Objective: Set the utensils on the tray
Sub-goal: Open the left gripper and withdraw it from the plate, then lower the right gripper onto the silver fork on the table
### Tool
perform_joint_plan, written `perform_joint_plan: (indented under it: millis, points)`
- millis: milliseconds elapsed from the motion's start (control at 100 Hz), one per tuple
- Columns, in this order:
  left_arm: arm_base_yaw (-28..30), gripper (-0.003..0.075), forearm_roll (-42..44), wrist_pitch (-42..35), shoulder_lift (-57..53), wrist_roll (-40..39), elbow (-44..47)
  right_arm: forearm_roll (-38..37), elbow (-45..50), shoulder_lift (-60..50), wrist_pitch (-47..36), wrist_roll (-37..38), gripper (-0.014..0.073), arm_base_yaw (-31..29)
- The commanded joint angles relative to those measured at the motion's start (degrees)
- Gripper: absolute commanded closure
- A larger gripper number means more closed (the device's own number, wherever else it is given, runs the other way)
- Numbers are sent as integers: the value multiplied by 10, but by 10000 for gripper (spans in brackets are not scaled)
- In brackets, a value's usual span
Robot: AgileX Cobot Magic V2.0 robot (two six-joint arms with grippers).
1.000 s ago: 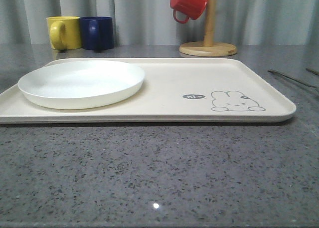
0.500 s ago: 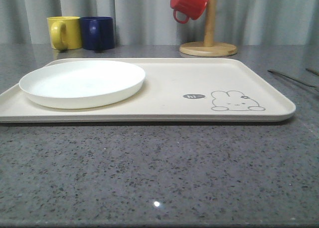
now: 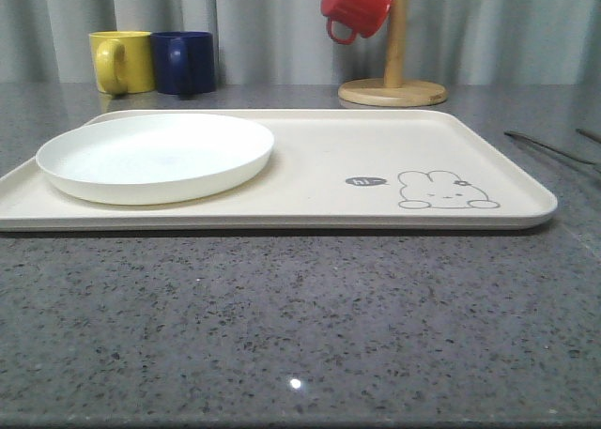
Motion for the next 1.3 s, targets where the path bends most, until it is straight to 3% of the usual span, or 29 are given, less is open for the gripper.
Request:
perform_joint_plan:
  millis: [0, 410, 630, 790, 950, 1070, 1220, 1290]
  points:
    - [-1, 739, -1, -41, -30, -5, -4, -35, 0, -8, -34, -9, 661, 1]
    - [-1, 739, -1, -39, -61, -5, 6, -41, -5, -8, -31, -9, 661, 1]
    - [-1, 739, -1, -39, -61, -5, 6, -35, -85, 26, 79, -9, 661, 2]
    - [-1, 739, -1, -39, -61, -5, 6, -28, -167, 113, 184, -9, 661, 2]
    - [-1, 739, -1, -39, -61, -5, 6, -27, -233, 220, 215, -9, 655, 2]
    - [-1, 739, -1, -39, -61, -5, 6, -9, -283, 304, 234, -9, 538, 2]
    - [-1, 739, -1, -39, -61, -5, 6, -4, -357, 413, 255, -10, 259, 2]
    - [-1, 739, -1, -39, -61, -5, 6, -4, -395, 461, 272, -11, 217, 2]
